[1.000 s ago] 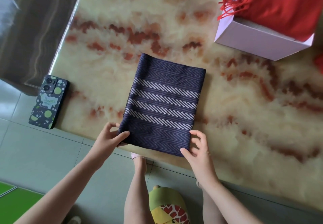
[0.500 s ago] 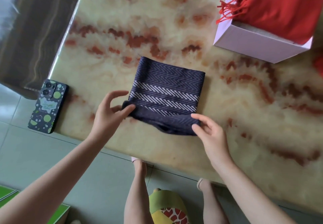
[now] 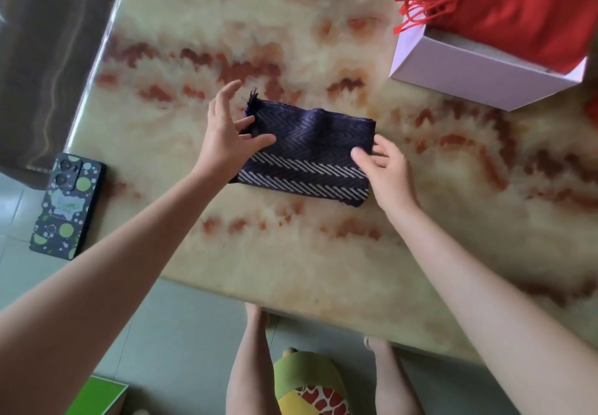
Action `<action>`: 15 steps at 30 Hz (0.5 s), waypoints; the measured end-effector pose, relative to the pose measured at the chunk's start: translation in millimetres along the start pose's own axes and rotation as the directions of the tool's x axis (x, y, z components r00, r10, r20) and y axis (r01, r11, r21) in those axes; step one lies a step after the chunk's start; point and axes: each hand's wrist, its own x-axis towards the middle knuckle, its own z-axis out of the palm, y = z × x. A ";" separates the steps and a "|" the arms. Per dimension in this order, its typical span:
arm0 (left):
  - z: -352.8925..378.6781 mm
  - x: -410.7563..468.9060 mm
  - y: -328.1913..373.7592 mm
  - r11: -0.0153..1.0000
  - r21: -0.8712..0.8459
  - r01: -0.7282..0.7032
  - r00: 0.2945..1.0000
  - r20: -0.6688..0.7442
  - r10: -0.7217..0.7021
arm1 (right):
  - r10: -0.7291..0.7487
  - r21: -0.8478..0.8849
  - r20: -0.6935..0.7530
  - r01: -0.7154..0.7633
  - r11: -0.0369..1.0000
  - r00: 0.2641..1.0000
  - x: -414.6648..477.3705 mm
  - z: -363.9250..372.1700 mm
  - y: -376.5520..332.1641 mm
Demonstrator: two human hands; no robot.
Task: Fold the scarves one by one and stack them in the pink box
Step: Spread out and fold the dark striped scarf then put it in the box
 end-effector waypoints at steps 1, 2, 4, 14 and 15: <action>-1.1 -2.8 -4.1 0.994 0.099 -0.043 0.999 0.006 0.043 | -0.030 -0.108 -0.004 0.029 0.994 1.000 -0.5 1.2 4.2; -2.3 -6.2 -8.5 0.980 0.186 -0.074 0.997 0.005 0.075 | -0.051 -0.178 -0.014 0.047 0.983 0.999 -1.8 2.0 8.0; -3.8 -14.2 -15.0 0.965 0.251 -0.070 0.996 -0.028 0.080 | -0.037 -0.184 -0.049 0.028 0.983 0.998 -5.2 2.3 13.3; -3.5 -25.9 -24.7 0.977 0.061 0.205 0.966 -0.174 -0.192 | 0.015 -0.006 -0.067 -0.015 1.000 0.998 -16.3 1.4 25.4; -2.9 -24.3 -24.6 0.979 0.080 0.187 0.969 -0.182 -0.170 | -0.020 -0.036 -0.090 0.016 0.999 0.996 -17.1 2.1 25.9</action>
